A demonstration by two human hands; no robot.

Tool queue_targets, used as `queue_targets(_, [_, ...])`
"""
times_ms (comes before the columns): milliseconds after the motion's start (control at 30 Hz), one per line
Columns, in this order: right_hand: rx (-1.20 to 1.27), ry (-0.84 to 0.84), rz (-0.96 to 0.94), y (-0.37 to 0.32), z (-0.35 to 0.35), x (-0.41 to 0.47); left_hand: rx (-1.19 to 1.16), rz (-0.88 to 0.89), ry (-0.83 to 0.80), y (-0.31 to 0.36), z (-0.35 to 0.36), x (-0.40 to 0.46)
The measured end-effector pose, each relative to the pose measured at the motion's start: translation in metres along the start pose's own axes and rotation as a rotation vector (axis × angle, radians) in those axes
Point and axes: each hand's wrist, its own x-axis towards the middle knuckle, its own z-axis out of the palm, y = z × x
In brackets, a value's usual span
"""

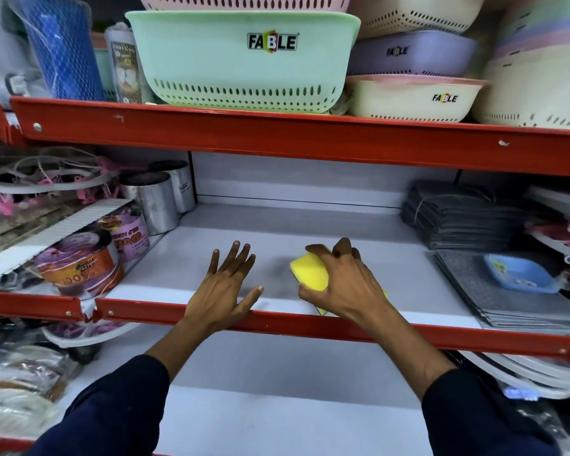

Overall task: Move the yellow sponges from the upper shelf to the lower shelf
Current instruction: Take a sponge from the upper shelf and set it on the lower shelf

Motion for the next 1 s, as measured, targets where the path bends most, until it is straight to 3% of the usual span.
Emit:
queue_targets(133, [0.055,0.096,0.030,-0.012,0.002,-0.017,-0.003,0.005,0.002,0.000,0.000,0.000])
queue_targets(267, [0.055,0.151,-0.070,-0.022,0.021,-0.047,-0.027,0.001,0.022,0.002,-0.003,0.000])
queue_targets(500, [0.084,0.071,-0.295,-0.008,0.091,-0.103,-0.038,-0.009,0.032,0.004,-0.004,-0.001])
queue_targets(567, [0.073,-0.058,-0.222,-0.004,0.123,-0.114,-0.043,-0.023,0.019,0.004,-0.003,-0.001])
queue_targets(800, [0.137,-0.377,0.371,0.002,0.239,-0.135,-0.048,-0.085,-0.029,0.002,-0.002,0.002])
queue_targets(1000, [0.048,-0.527,0.515,-0.006,0.289,-0.145,-0.044,-0.109,-0.040,0.000,-0.001,0.004])
